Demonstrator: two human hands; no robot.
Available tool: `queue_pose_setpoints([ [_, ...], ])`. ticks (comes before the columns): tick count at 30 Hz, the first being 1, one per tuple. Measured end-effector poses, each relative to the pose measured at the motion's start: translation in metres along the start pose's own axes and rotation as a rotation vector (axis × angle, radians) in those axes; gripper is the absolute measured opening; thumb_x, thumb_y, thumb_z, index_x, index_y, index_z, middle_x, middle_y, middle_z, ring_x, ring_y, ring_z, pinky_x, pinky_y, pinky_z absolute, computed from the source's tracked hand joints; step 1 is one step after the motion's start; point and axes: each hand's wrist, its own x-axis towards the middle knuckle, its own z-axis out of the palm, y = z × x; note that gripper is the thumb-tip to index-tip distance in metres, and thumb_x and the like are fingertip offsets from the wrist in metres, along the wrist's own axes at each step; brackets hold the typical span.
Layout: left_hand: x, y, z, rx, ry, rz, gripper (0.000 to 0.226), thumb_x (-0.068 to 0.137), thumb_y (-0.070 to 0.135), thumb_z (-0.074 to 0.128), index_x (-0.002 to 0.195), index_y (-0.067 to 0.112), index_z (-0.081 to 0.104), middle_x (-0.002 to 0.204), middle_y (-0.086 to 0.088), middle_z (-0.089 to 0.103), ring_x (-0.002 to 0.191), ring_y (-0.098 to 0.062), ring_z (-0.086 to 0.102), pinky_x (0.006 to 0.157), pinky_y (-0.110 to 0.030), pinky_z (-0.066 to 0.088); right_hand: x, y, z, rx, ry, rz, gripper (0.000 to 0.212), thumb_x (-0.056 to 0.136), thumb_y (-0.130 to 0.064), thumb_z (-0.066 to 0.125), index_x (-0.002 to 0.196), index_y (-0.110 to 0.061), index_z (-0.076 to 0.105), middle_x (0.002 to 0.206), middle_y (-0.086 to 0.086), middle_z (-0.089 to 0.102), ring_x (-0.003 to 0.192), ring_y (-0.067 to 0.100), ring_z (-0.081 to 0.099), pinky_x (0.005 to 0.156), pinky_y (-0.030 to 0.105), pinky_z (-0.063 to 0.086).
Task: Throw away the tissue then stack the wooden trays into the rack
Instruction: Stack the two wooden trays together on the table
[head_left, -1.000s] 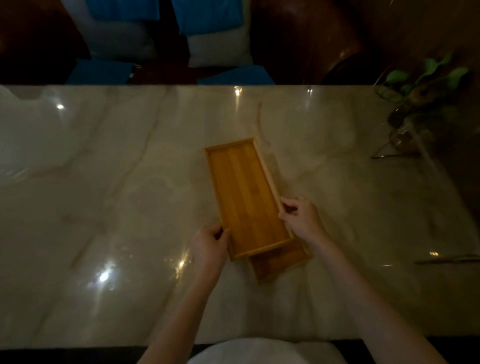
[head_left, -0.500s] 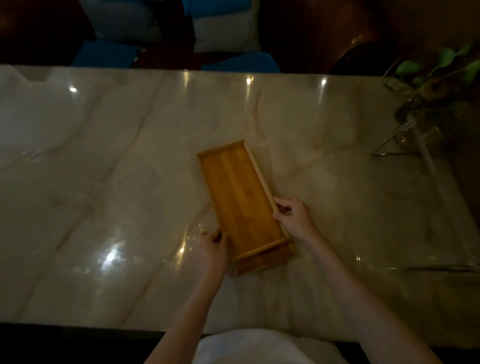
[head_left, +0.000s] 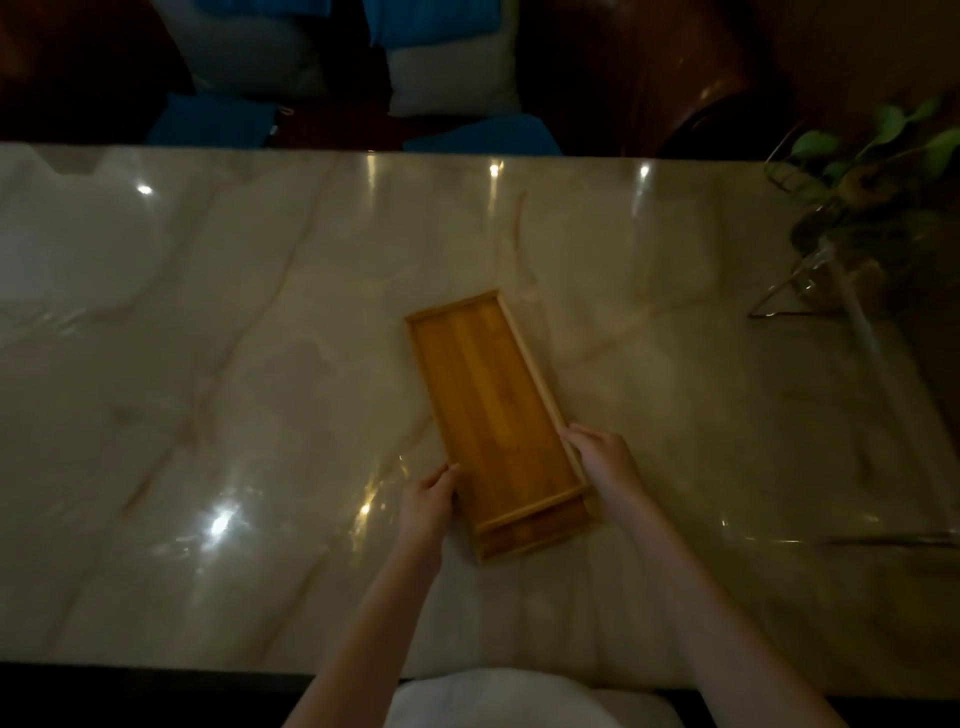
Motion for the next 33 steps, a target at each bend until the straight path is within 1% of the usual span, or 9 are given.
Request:
queue_pose_setpoints([
  [4, 0.007, 0.006, -0.016, 0.001, 0.015, 0.003, 0.022, 0.087, 0.021, 0.053, 0.101, 0.008, 0.065, 0.09, -0.007, 0.064, 0.088, -0.022, 0.057, 0.087, -0.038, 0.045, -0.01, 0.001, 0.015, 0.025, -0.01, 0.011, 0.027, 0.086, -0.013, 0.053, 0.108, 0.001, 0.061, 0.113, 0.017, 0.064, 0.101, 0.023, 0.058, 0.078, 0.027, 0.042],
  [7, 0.014, 0.012, -0.035, 0.041, -0.007, 0.013, 0.02, 0.088, 0.022, 0.051, 0.088, 0.008, 0.065, 0.087, -0.012, 0.059, 0.085, -0.024, 0.053, 0.08, -0.037, 0.04, -0.016, 0.001, 0.032, 0.011, 0.042, 0.01, 0.029, 0.085, -0.012, 0.055, 0.11, 0.003, 0.058, 0.117, 0.018, 0.062, 0.098, 0.016, 0.054, 0.074, 0.018, 0.039],
  [10, 0.024, 0.018, -0.054, 0.09, -0.045, 0.039, 0.023, 0.089, 0.021, 0.048, 0.08, 0.009, 0.065, 0.085, -0.012, 0.062, 0.08, -0.022, 0.056, 0.079, -0.034, 0.042, -0.02, 0.001, 0.052, 0.007, 0.055, 0.019, 0.032, 0.085, -0.013, 0.056, 0.113, 0.002, 0.056, 0.122, 0.018, 0.06, 0.106, 0.02, 0.054, 0.078, 0.018, 0.037],
  [14, 0.038, 0.035, -0.073, 0.127, -0.021, 0.061, 0.021, 0.088, 0.017, 0.048, 0.083, 0.008, 0.066, 0.081, -0.011, 0.061, 0.075, -0.019, 0.055, 0.069, -0.029, 0.042, -0.024, -0.002, 0.078, 0.035, 0.05, 0.032, 0.035, 0.085, -0.012, 0.055, 0.117, 0.002, 0.053, 0.127, 0.018, 0.056, 0.114, 0.023, 0.052, 0.082, 0.018, 0.037],
  [20, 0.052, 0.051, -0.091, 0.194, -0.038, 0.091, 0.031, 0.089, 0.019, 0.046, 0.101, -0.004, 0.063, 0.101, -0.023, 0.065, 0.082, -0.02, 0.059, 0.062, -0.025, 0.044, -0.025, -0.008, 0.103, -0.013, 0.053, -0.043, 0.036, 0.084, -0.007, 0.056, 0.117, 0.005, 0.051, 0.128, 0.021, 0.053, 0.116, 0.023, 0.05, 0.084, 0.016, 0.034],
  [24, 0.053, 0.054, -0.101, 0.239, -0.103, 0.094, 0.024, 0.089, 0.023, 0.045, 0.085, 0.012, 0.066, 0.097, -0.015, 0.063, 0.089, -0.023, 0.055, 0.083, -0.036, 0.044, -0.028, -0.011, 0.1, -0.03, -0.004, -0.1, 0.03, 0.084, -0.006, 0.054, 0.112, 0.006, 0.055, 0.119, 0.024, 0.058, 0.099, 0.019, 0.051, 0.072, 0.018, 0.038],
  [28, 0.046, 0.035, -0.126, 0.497, -0.169, 0.258, 0.035, 0.087, 0.016, 0.05, 0.119, 0.003, 0.054, 0.124, -0.017, 0.056, 0.105, -0.022, 0.055, 0.095, -0.035, 0.043, -0.044, 0.006, 0.089, -0.133, -0.023, -0.111, 0.038, 0.082, -0.009, 0.057, 0.12, -0.002, 0.052, 0.123, 0.017, 0.055, 0.106, 0.02, 0.052, 0.087, 0.023, 0.038],
  [30, 0.038, 0.023, -0.135, 0.672, -0.225, 0.373, 0.052, 0.078, 0.017, 0.066, 0.125, 0.004, 0.049, 0.121, -0.015, 0.054, 0.101, -0.016, 0.053, 0.088, -0.029, 0.043, -0.057, 0.017, 0.085, -0.21, -0.026, -0.119, 0.042, 0.08, -0.006, 0.057, 0.121, -0.002, 0.05, 0.125, 0.017, 0.052, 0.113, 0.026, 0.05, 0.095, 0.029, 0.037],
  [33, 0.031, 0.014, -0.141, 0.872, -0.323, 0.499, 0.081, 0.058, 0.023, 0.077, 0.129, 0.007, 0.043, 0.121, -0.012, 0.047, 0.108, -0.023, 0.049, 0.094, -0.036, 0.044, -0.074, 0.03, 0.082, -0.38, -0.059, -0.221, 0.045, 0.078, -0.004, 0.058, 0.122, 0.0, 0.049, 0.124, 0.021, 0.05, 0.115, 0.031, 0.046, 0.102, 0.036, 0.035],
])
